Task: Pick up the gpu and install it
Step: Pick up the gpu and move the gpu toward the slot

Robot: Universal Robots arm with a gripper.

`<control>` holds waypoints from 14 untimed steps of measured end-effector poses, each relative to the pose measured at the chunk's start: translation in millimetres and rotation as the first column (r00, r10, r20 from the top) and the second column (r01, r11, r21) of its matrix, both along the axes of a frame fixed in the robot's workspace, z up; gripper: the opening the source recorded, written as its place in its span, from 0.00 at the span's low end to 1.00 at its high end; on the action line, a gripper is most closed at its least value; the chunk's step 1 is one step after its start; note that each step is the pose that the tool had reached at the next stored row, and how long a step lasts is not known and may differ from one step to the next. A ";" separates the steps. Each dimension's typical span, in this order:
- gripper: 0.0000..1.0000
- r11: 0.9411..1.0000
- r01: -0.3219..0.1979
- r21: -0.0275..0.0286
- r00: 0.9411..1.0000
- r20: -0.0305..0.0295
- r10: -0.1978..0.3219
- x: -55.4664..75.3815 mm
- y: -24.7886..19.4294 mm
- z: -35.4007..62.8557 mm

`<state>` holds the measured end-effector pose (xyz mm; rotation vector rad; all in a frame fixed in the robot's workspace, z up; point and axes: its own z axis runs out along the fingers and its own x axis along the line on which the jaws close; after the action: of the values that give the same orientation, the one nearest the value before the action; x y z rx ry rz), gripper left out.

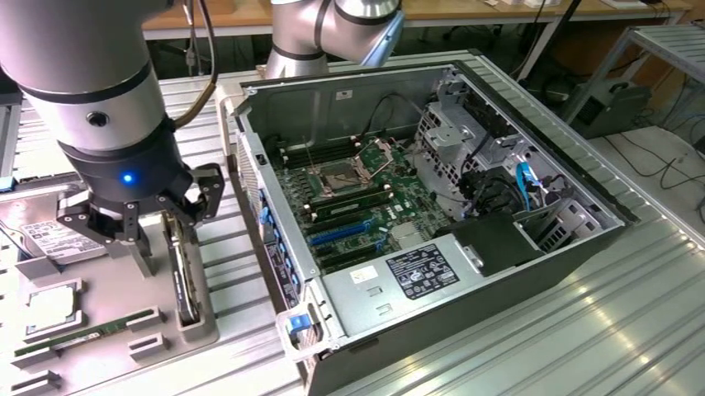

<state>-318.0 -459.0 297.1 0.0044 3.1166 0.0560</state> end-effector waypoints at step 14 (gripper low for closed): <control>0.54 1.000 0.000 0.000 1.000 0.000 0.000 0.0 1.1 -24.8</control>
<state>-318.0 -457.9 272.3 0.0043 3.1166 0.0559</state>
